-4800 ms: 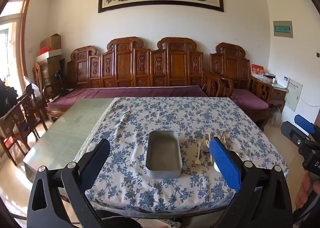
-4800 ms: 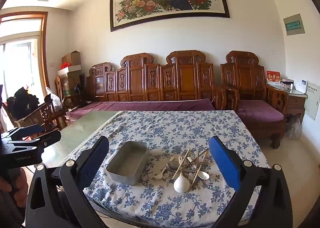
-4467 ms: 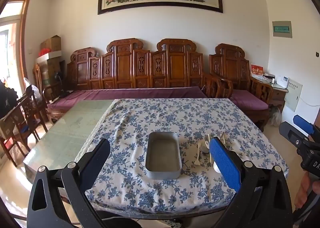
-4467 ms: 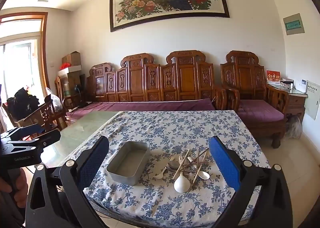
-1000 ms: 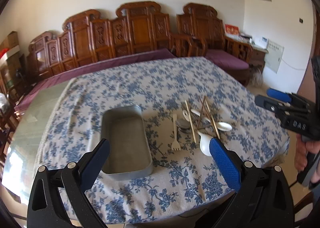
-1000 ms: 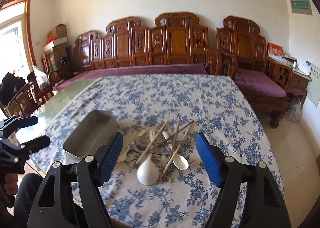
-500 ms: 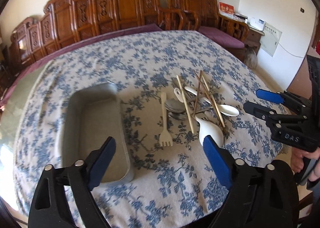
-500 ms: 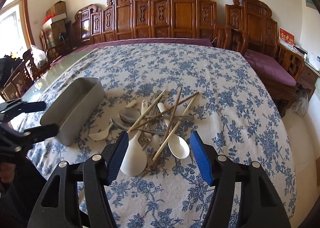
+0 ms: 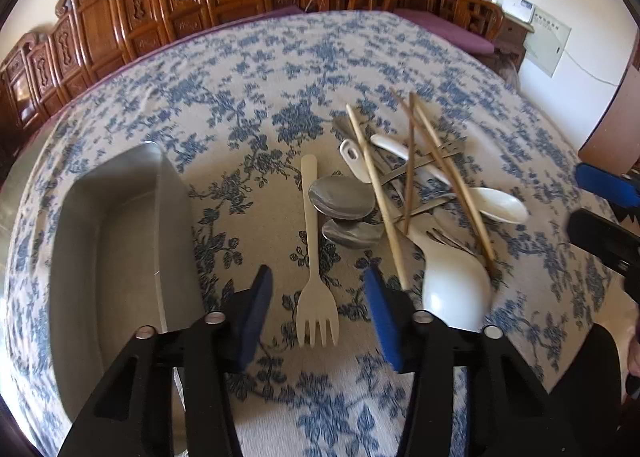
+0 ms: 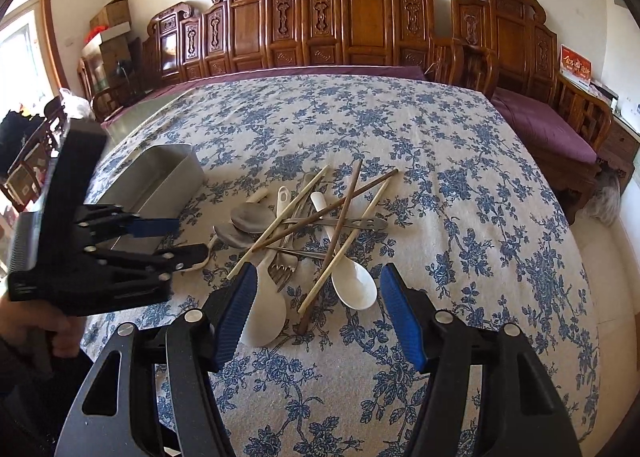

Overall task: Organize utensils
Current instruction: 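Move the left gripper to the white plastic fork and grasp it, then carry the fork over the grey tray with the left gripper while the right gripper grasps a chopstick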

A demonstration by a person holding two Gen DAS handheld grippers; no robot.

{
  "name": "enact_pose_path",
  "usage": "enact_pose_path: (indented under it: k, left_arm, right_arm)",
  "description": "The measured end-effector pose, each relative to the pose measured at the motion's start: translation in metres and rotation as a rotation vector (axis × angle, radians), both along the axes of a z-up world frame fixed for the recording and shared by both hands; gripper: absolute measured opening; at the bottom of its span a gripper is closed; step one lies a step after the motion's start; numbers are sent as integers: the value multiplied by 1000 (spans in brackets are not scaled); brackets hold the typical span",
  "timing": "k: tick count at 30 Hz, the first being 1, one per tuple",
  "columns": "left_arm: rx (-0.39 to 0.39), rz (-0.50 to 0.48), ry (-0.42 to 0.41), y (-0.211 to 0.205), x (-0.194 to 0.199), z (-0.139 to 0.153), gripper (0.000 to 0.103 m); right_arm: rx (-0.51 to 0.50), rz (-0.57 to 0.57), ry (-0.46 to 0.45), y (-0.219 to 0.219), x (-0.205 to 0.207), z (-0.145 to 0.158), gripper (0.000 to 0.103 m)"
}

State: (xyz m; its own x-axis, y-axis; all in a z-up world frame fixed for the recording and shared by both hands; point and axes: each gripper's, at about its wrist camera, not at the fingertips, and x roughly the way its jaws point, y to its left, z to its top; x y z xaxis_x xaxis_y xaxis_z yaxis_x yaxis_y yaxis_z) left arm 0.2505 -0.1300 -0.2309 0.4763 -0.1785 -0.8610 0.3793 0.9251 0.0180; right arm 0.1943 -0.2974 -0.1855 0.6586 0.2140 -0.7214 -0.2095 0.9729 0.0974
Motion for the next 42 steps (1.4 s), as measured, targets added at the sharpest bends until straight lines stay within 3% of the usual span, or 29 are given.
enact_pose_path:
  k: [4, 10, 13, 20, 28, 33, 38, 42]
  left_arm:
    - [30, 28, 39, 0, 14, -14, 31]
    - [4, 47, 63, 1, 28, -18, 27]
    - [-11, 47, 74, 4, 29, -18, 6]
    - [-28, 20, 64, 11, 12, -7, 5]
    - [-64, 6, 17, 19, -13, 17, 5]
    - [-91, 4, -16, 26, -26, 33, 5]
    - [-117, -1, -39, 33, -38, 46, 5]
    - [-126, -4, -52, 38, -43, 53, 5]
  right_arm:
    - [6, -3, 3, -2, 1, 0, 66]
    - [3, 1, 12, -1, 3, -5, 66]
    - [4, 4, 21, -1, 4, -9, 66]
    - [3, 24, 33, 4, 7, -14, 66]
    - [6, 39, 63, 14, 29, -27, 44]
    - [20, 15, 132, 18, 46, -46, 34]
    - [18, -62, 198, 17, 55, -62, 31]
    - [43, -108, 230, 8, 58, -67, 16]
